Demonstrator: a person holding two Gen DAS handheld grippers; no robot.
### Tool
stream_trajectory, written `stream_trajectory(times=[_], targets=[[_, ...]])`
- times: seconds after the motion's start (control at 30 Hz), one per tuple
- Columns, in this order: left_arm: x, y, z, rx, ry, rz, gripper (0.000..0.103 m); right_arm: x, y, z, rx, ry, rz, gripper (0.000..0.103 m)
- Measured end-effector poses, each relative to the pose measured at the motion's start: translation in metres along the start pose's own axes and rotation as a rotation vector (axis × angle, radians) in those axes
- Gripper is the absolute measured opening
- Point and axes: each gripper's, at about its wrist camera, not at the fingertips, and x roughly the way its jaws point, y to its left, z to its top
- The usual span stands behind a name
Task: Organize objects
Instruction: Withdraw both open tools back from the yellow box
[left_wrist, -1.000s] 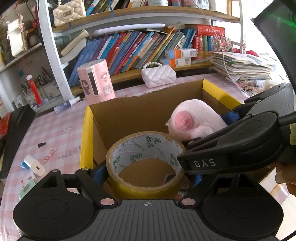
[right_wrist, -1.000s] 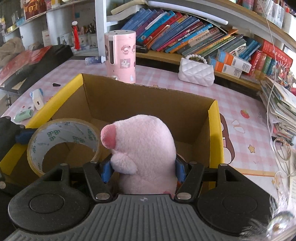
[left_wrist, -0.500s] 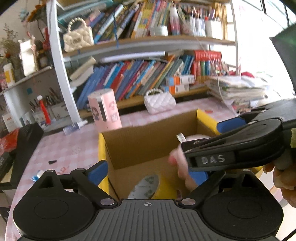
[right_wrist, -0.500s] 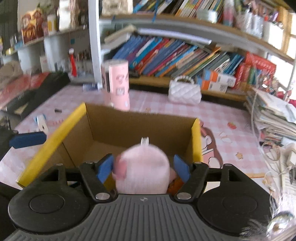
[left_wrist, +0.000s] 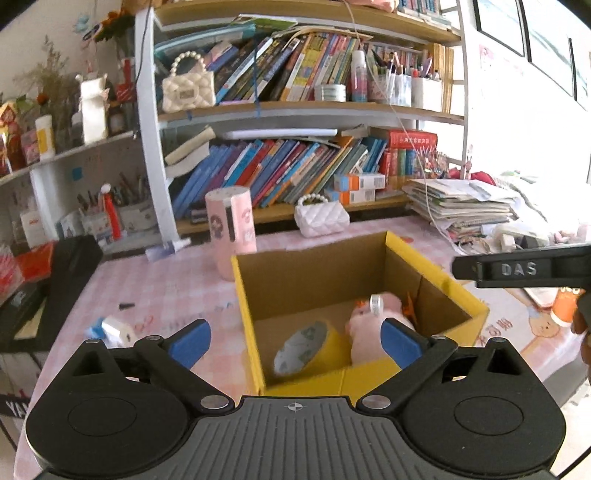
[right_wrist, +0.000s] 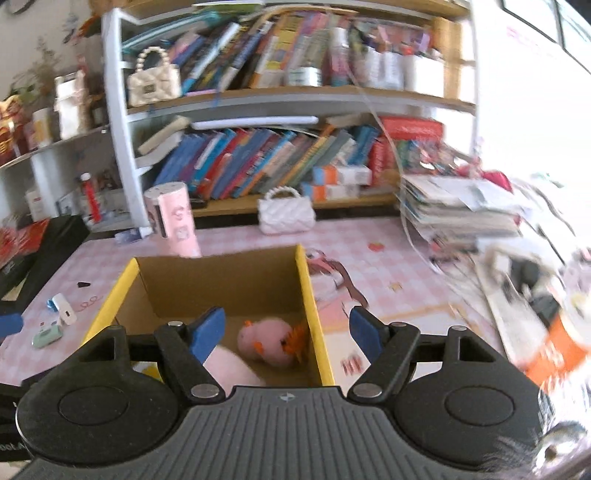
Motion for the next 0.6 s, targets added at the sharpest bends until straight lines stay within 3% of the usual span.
stream_trajectory(times=[0.33, 0.6], targets=[[-0.026, 0.029, -0.051, -0.036, 0.105, -0.004, 0.100, -0.028, 0.042, -0.066, 0.006, 0.137, -0.053, 0.073], [-0.051, 0.056, -0.086, -0.069, 0.181, 0.046, 0.100, -0.053, 0.093, -0.110, -0.075, 0.175, -0.060, 0.073]])
